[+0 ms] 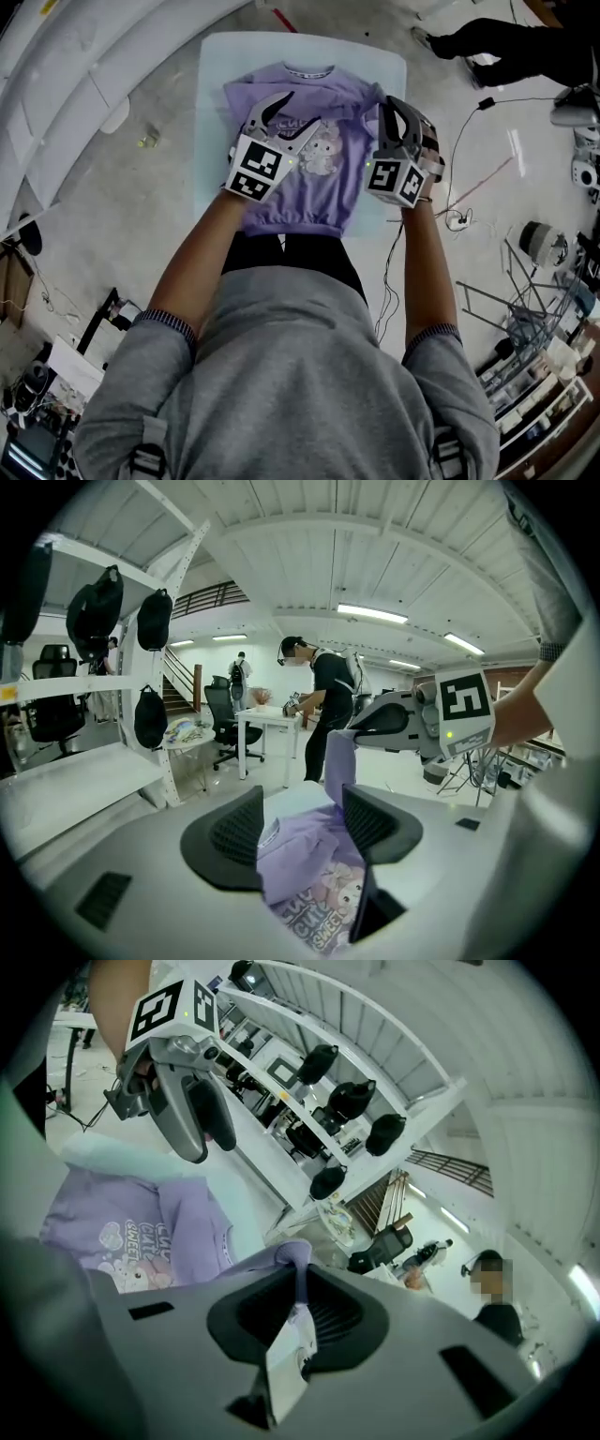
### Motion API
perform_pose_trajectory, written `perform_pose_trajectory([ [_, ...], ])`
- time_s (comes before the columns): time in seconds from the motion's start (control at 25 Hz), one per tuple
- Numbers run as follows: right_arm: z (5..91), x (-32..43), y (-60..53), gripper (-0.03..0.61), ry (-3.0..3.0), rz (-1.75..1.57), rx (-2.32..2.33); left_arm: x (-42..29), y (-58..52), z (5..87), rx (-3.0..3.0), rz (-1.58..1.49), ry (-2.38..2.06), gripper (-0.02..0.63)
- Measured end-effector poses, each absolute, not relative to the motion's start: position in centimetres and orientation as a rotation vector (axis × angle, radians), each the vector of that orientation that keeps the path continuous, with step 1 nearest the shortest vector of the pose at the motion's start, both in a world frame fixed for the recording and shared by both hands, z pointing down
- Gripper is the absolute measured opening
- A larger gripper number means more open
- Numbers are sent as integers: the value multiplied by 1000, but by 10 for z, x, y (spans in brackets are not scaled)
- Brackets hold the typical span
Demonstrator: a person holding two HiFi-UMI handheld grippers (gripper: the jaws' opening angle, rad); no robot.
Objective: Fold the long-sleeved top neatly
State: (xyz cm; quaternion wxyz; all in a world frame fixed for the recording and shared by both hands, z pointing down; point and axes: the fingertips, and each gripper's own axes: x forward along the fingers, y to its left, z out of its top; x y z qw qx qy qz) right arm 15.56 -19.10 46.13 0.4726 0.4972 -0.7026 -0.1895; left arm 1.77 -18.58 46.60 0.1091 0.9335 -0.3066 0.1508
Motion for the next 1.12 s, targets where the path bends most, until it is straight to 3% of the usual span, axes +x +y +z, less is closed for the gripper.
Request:
perform_pose_trajectory([
  [0.6, 576, -4, -231, 46, -1880, -440, 941, -92, -195, 553, 2558, 496, -1059, 291],
  [1.12, 677, -87, -244, 72, -1941, -199, 887, -156, -192, 617, 2417, 533, -1110, 291],
])
